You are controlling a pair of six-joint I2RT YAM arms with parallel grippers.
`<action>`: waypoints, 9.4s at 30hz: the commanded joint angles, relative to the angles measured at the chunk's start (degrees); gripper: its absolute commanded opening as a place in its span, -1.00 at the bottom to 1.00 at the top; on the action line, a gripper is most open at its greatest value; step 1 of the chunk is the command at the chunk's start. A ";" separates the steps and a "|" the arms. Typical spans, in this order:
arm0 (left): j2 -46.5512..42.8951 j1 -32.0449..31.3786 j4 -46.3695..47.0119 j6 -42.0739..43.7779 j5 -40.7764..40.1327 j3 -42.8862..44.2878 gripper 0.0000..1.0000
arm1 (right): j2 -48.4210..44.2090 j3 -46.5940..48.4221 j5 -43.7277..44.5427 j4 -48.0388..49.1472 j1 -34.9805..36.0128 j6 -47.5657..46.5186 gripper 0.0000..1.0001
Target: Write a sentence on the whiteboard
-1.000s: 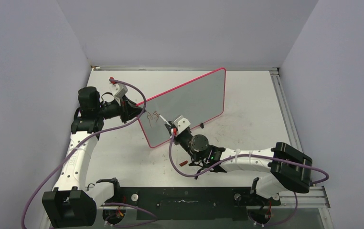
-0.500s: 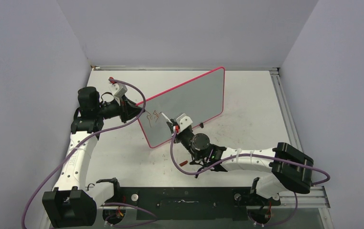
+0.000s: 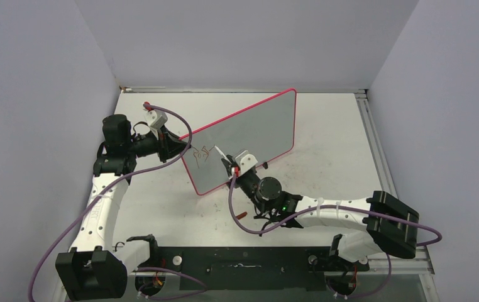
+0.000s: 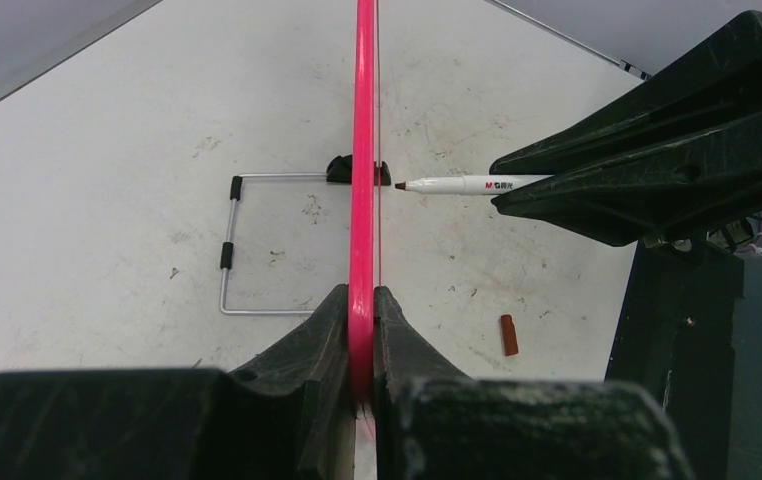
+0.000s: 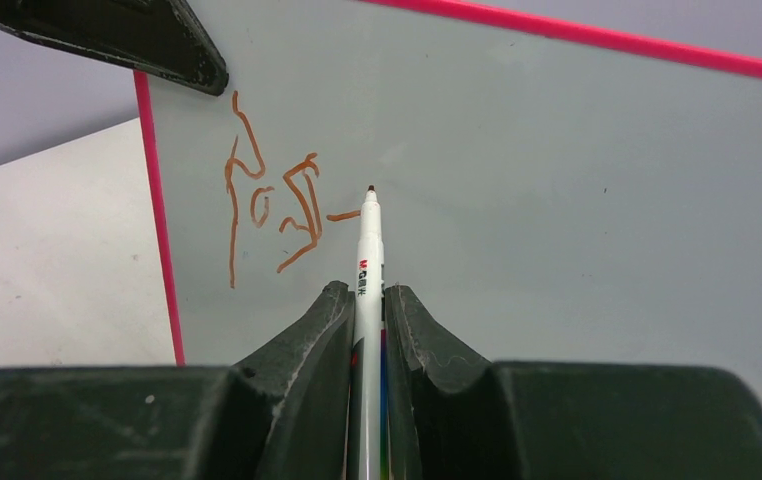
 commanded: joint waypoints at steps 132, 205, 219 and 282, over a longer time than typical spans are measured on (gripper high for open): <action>0.79 0.35 -5.12 3.10 -0.60 1.44 -1.00 | -2.05 1.67 -16.60 -4.86 -9.55 5.22 -0.89; 0.63 0.35 -5.02 2.98 -1.13 1.44 -1.00 | 0.31 1.08 -2.92 -6.54 -1.93 2.43 -0.89; 0.66 0.35 -5.05 2.97 -1.13 1.35 -1.00 | 3.36 3.75 -5.33 -6.13 -3.41 2.28 -0.89; 0.51 0.35 -5.12 2.97 -1.14 1.32 -1.00 | 2.71 4.01 -3.98 -7.78 -4.78 1.66 -0.89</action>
